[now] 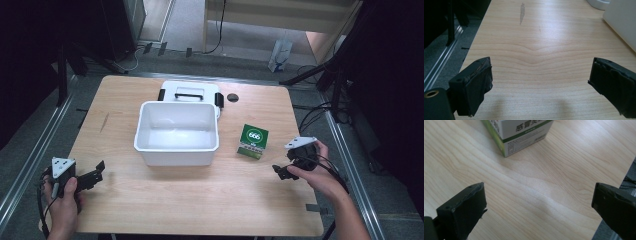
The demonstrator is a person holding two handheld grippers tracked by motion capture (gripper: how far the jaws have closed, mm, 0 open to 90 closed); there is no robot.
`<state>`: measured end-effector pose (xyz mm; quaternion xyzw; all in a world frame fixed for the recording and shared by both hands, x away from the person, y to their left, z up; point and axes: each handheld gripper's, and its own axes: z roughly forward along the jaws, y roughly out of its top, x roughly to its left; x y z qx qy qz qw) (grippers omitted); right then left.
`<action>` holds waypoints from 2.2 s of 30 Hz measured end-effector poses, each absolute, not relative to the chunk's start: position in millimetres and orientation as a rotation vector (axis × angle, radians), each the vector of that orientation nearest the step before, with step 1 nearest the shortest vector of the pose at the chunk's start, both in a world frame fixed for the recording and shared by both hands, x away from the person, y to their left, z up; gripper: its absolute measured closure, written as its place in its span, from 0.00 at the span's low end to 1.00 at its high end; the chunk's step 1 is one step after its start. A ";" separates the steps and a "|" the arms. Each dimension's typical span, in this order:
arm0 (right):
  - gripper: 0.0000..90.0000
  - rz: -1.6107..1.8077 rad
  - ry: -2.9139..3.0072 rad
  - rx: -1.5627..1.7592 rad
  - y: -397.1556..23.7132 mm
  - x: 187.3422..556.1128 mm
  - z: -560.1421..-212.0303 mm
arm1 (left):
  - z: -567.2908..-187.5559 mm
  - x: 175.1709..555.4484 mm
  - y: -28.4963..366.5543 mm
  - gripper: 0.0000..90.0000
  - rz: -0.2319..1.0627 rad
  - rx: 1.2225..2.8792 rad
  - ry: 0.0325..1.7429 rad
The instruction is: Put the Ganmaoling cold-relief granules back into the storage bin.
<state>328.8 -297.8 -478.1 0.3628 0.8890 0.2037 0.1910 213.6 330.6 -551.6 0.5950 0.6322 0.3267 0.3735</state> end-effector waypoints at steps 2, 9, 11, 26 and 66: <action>0.00 0.498 2.533 0.953 -291.9 333.8 -473.2 | -551.7 213.6 330.3 0.06 0.838 1.522 1.618; 0.01 0.358 2.612 0.810 -277.3 348.7 -454.6 | -551.7 214.0 330.7 0.06 0.816 1.532 1.614; 0.01 0.312 2.639 0.772 -274.0 353.6 -449.9 | -551.8 214.5 330.6 0.06 0.814 1.541 1.610; 0.05 0.194 2.785 0.679 -238.3 388.7 -421.4 | -552.0 215.4 330.3 0.06 0.792 1.555 1.595; 0.00 0.018 2.952 0.410 -158.9 429.4 -453.0 | -552.0 215.2 331.6 0.06 0.774 1.563 1.577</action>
